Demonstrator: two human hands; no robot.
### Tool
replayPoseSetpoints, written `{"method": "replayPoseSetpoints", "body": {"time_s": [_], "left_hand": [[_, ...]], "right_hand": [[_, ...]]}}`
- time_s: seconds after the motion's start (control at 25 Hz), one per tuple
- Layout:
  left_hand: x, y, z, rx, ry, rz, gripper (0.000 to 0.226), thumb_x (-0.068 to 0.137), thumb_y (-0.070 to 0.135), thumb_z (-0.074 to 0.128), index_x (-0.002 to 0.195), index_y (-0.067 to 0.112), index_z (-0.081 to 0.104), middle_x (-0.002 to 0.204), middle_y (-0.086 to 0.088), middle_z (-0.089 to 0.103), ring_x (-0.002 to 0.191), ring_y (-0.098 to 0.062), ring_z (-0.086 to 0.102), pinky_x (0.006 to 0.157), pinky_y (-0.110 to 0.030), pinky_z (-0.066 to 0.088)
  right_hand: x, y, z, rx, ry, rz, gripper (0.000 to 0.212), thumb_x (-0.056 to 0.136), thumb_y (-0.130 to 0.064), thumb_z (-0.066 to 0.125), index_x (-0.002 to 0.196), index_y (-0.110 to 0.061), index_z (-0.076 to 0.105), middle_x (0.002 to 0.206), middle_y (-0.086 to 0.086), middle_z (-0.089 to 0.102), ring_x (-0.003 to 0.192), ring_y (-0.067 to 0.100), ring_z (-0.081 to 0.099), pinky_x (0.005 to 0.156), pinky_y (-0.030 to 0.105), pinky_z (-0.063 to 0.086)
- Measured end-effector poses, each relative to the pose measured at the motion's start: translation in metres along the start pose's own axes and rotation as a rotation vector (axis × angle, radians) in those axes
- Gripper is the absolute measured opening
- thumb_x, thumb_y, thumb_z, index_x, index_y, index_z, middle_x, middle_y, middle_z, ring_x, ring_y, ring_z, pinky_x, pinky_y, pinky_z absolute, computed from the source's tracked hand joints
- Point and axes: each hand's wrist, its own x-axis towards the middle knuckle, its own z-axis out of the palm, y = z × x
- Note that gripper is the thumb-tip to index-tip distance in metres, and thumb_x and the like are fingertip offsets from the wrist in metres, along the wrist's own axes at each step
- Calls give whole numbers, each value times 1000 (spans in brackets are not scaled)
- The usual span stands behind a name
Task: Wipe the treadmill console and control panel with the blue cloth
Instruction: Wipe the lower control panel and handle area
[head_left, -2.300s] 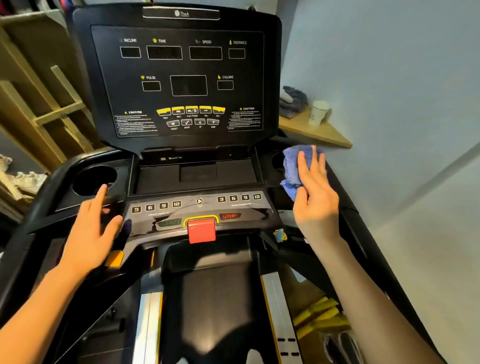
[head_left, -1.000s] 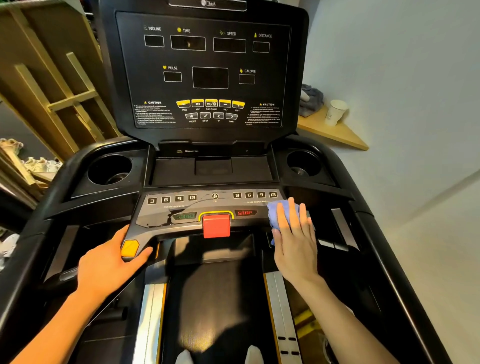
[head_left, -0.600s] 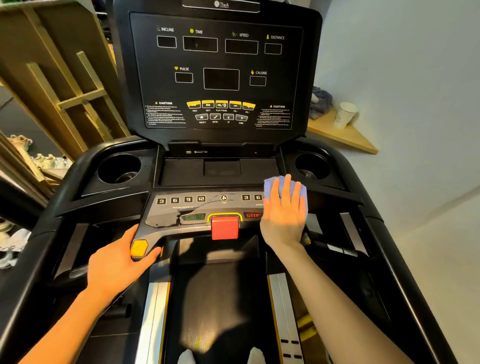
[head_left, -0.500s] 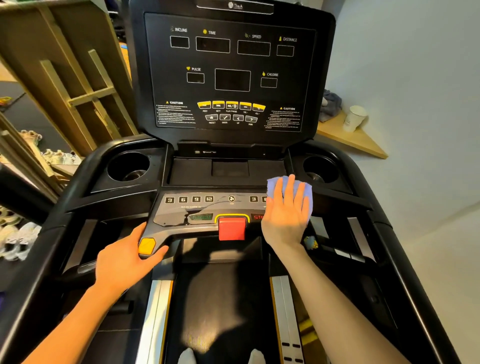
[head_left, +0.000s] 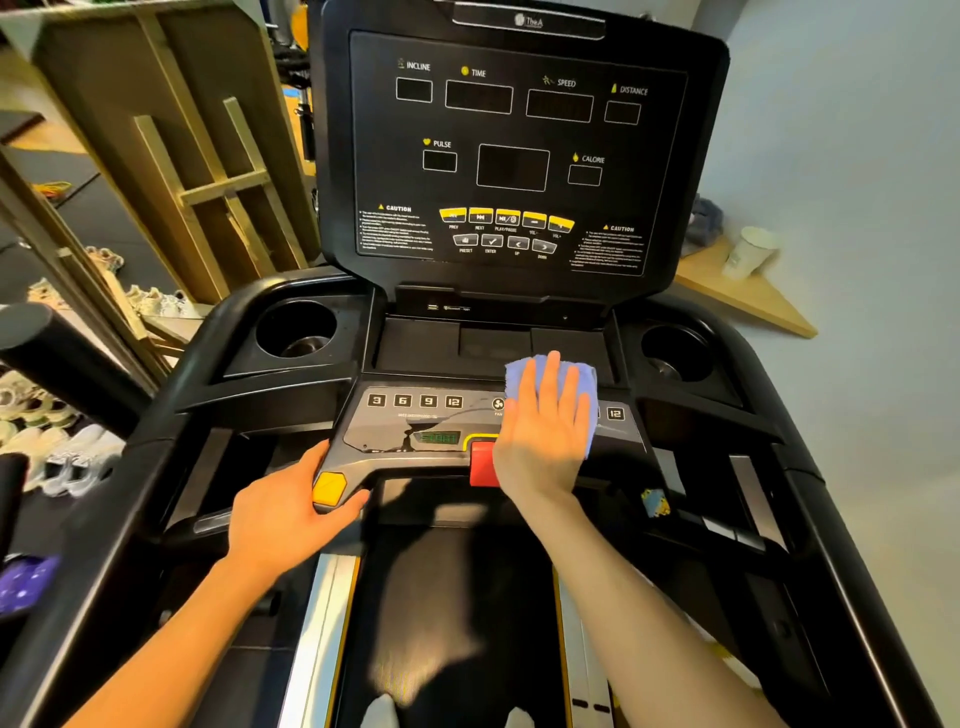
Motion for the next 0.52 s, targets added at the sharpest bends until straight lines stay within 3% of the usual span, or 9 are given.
{"method": "replayPoseSetpoints", "body": {"time_s": [0.32, 0.52], "left_hand": [[-2, 3, -4, -26, 45, 15, 94, 74, 90, 28, 136, 24, 54, 83, 13, 71, 56, 1, 49, 48, -10, 36], [-2, 6, -7, -36, 47, 23, 85, 76, 87, 32, 129, 26, 57, 74, 17, 67, 50, 2, 46, 46, -8, 33]], "right_hand": [[-3, -55, 2, 25, -103, -72, 60, 104, -38, 35, 156, -11, 28, 165, 15, 21, 152, 38, 18, 123, 51, 19], [-8, -92, -1, 47, -175, -152, 66, 101, -39, 45, 158, -13, 24, 167, 14, 16, 153, 37, 14, 124, 50, 13]]}}
